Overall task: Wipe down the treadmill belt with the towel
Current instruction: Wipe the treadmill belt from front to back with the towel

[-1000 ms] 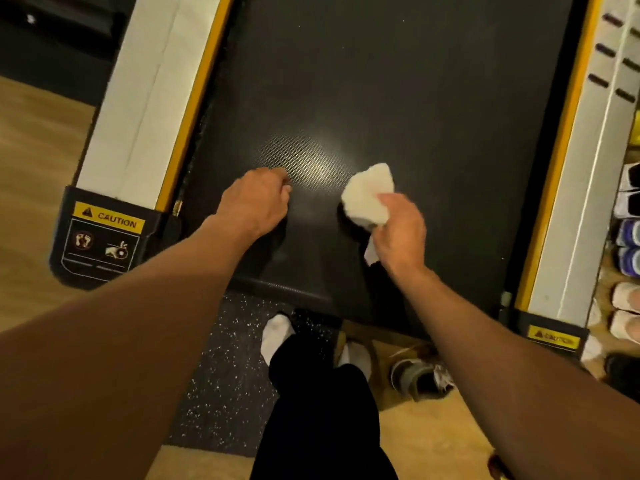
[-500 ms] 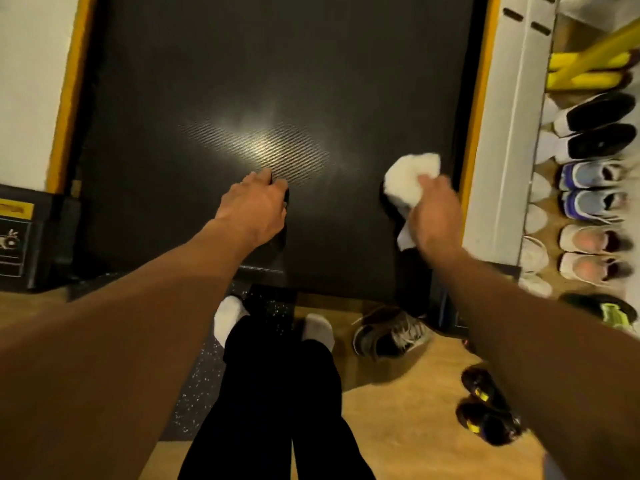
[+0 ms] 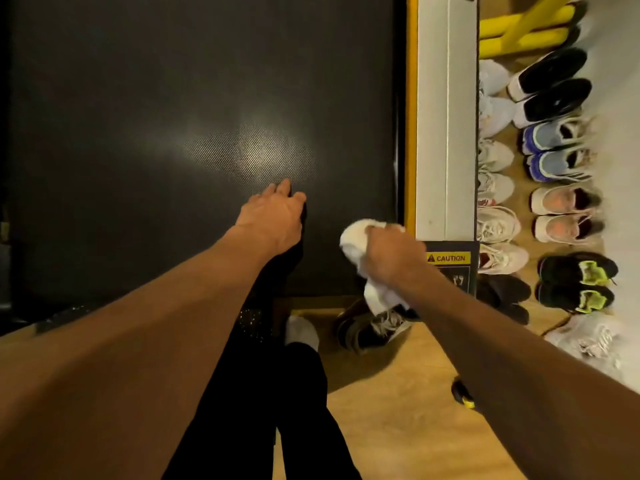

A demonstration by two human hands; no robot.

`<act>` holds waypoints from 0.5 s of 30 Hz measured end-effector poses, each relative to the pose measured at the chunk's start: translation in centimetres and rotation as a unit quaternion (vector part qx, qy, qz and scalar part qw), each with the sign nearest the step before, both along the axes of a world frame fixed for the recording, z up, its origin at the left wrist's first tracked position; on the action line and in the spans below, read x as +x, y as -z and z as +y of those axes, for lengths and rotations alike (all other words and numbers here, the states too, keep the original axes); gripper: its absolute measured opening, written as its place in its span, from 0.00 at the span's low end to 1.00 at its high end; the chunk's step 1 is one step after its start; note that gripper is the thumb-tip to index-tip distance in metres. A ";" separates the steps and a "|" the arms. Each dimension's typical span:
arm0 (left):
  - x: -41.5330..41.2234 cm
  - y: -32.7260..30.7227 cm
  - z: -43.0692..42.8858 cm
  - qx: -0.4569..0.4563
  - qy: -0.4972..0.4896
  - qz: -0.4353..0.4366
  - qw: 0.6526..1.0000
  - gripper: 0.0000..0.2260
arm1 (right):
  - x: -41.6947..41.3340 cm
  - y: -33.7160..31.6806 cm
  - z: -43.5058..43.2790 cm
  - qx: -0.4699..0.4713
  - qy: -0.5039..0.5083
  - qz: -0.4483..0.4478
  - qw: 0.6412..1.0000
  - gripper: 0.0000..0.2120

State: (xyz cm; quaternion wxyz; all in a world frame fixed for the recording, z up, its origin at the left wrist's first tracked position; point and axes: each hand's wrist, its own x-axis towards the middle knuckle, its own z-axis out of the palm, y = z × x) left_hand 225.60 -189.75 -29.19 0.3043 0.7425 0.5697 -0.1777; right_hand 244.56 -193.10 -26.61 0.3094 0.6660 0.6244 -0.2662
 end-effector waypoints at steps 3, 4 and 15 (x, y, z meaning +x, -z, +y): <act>0.3 0.0 0.1 -0.023 -0.002 0.004 1.000 0.20 | -0.5 -2.0 -1.8 -0.123 0.024 0.034 0.991 0.22; 0.5 -0.1 0.2 -0.025 -0.005 0.001 1.000 0.20 | -0.4 -2.1 -0.2 -0.084 0.049 0.058 0.994 0.20; -2.1 -1.2 -0.2 0.006 -0.090 -0.030 0.995 0.16 | -4.7 -0.2 -5.7 -0.166 -0.104 0.208 0.958 0.19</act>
